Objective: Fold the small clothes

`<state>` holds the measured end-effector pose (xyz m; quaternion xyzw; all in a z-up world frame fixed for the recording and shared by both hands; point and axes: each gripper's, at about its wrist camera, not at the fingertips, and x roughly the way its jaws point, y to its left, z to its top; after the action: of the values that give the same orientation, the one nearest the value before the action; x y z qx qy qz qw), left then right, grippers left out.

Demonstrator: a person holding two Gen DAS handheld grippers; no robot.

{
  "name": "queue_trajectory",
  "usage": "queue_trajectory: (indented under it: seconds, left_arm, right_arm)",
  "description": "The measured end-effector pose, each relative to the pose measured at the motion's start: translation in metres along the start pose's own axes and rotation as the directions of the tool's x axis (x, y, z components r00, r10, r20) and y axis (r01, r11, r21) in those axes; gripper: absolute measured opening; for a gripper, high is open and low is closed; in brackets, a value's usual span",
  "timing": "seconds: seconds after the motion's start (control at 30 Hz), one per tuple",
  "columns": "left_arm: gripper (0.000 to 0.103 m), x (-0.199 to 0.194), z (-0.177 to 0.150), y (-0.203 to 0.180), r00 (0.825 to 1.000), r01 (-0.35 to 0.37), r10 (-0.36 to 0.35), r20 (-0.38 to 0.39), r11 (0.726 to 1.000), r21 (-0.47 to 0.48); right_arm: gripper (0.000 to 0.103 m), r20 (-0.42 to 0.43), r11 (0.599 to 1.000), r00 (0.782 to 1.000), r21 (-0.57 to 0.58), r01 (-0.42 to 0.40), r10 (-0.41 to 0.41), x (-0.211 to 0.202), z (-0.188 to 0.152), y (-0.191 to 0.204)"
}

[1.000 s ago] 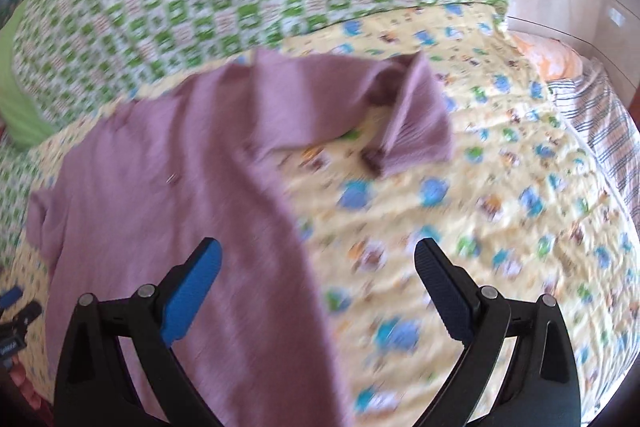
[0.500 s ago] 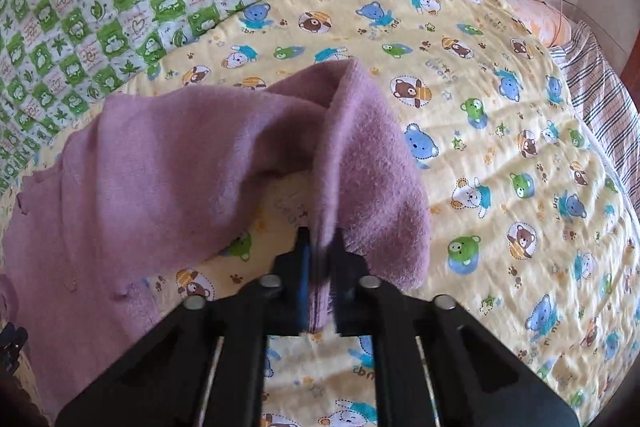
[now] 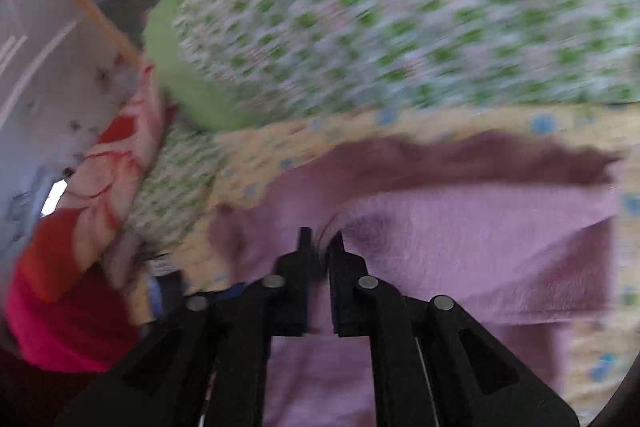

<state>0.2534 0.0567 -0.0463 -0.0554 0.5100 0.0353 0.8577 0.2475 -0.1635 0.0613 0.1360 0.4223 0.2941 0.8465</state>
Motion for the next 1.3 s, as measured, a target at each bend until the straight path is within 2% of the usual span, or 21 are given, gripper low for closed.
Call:
queue_trajectory:
  seconds: [0.03,0.07,0.13,0.23,0.37,0.4,0.47,0.5,0.53,0.6,0.63,0.7,0.77,0.83,0.87,0.93,1.07,1.17,1.3]
  left_arm:
    - [0.089,0.002,0.000,0.002,1.000,0.001,-0.001,-0.007,1.000,-0.006]
    - [0.089,0.005,-0.001,0.004,1.000,0.000,0.000,-0.014,1.000,-0.010]
    - [0.089,0.012,0.001,0.009,1.000,-0.014,0.014,-0.017,1.000,-0.014]
    - [0.089,0.024,0.007,0.012,0.999,-0.017,0.016,-0.028,1.000,-0.026]
    - [0.089,0.052,0.018,0.017,0.992,0.048,-0.059,-0.115,0.995,-0.090]
    - [0.085,0.059,0.020,0.019,0.989,0.060,-0.075,-0.128,0.991,-0.115]
    - [0.054,0.062,0.023,0.018,0.992,0.062,-0.077,-0.104,0.988,-0.141]
    - [0.024,0.061,0.025,0.017,0.993,0.064,-0.077,-0.087,0.988,-0.138]
    - [0.012,0.059,0.028,0.016,0.994,0.065,-0.076,-0.080,0.988,-0.138]
    - [0.010,0.045,0.035,0.019,0.991,0.109,-0.121,-0.060,0.978,-0.178]
    - [0.008,0.027,0.039,0.025,0.984,0.169,-0.178,-0.023,0.963,-0.209]
    - [0.002,0.001,0.040,0.036,0.980,0.197,-0.193,0.042,0.958,-0.208]
    - [0.002,-0.011,0.036,0.052,0.988,0.145,-0.132,0.083,0.973,-0.179]
    - [0.002,0.004,0.028,0.067,0.997,0.081,-0.076,0.034,0.982,-0.172]
    - [0.002,0.013,0.023,0.078,0.996,0.090,-0.092,0.001,0.974,-0.210]
    - [0.002,0.018,0.018,0.088,0.993,0.116,-0.122,-0.007,0.960,-0.254]
    - [0.002,0.010,0.016,0.078,0.995,0.104,-0.102,0.022,0.971,-0.213]
    - [0.002,-0.001,0.012,0.076,0.993,0.117,-0.113,0.033,0.969,-0.215]
    - [0.002,-0.007,0.005,0.070,0.993,0.113,-0.108,0.038,0.974,-0.196]
  right_arm:
    - [0.044,-0.011,1.000,1.000,-0.007,0.011,-0.011,0.010,-0.002,0.008]
    - [0.049,-0.001,1.000,1.000,-0.015,0.024,-0.024,0.015,-0.006,0.012]
    - [0.049,-0.001,0.998,0.998,-0.009,0.058,-0.058,0.019,-0.015,0.008]
    - [0.049,-0.035,0.988,0.989,0.046,0.144,-0.143,0.011,-0.029,-0.025]
    - [0.049,-0.078,0.957,0.971,0.164,0.238,-0.227,-0.003,-0.053,-0.074]
    - [0.049,-0.083,0.949,0.966,0.185,0.257,-0.245,-0.007,-0.058,-0.084]
    - [0.049,-0.083,0.933,0.958,0.219,0.286,-0.274,-0.014,-0.067,-0.099]
    - [0.049,-0.081,0.925,0.955,0.236,0.297,-0.285,-0.018,-0.069,-0.105]
    - [0.049,-0.079,0.918,0.952,0.252,0.307,-0.297,-0.020,-0.072,-0.112]
    - [0.049,-0.065,0.902,0.945,0.281,0.327,-0.322,-0.031,-0.075,-0.123]
    - [0.049,-0.057,0.895,0.939,0.289,0.340,-0.339,-0.036,-0.075,-0.126]
    - [0.049,-0.035,0.882,0.928,0.299,0.364,-0.372,-0.046,-0.072,-0.132]
    - [0.049,-0.012,0.870,0.916,0.307,0.385,-0.401,-0.057,-0.070,-0.139]
    - [0.049,0.002,0.855,0.904,0.326,0.403,-0.427,-0.063,-0.066,-0.148]
    - [0.049,0.008,0.851,0.901,0.332,0.407,-0.433,-0.063,-0.065,-0.152]
    - [0.049,0.002,0.837,0.890,0.341,0.428,-0.455,-0.061,-0.060,-0.161]
    - [0.049,0.021,0.828,0.873,0.328,0.454,-0.487,-0.051,-0.041,-0.174]
    - [0.049,0.020,0.819,0.858,0.309,0.484,-0.514,-0.039,-0.024,-0.187]
    - [0.049,0.002,0.818,0.859,0.307,0.487,-0.512,-0.025,-0.009,-0.206]
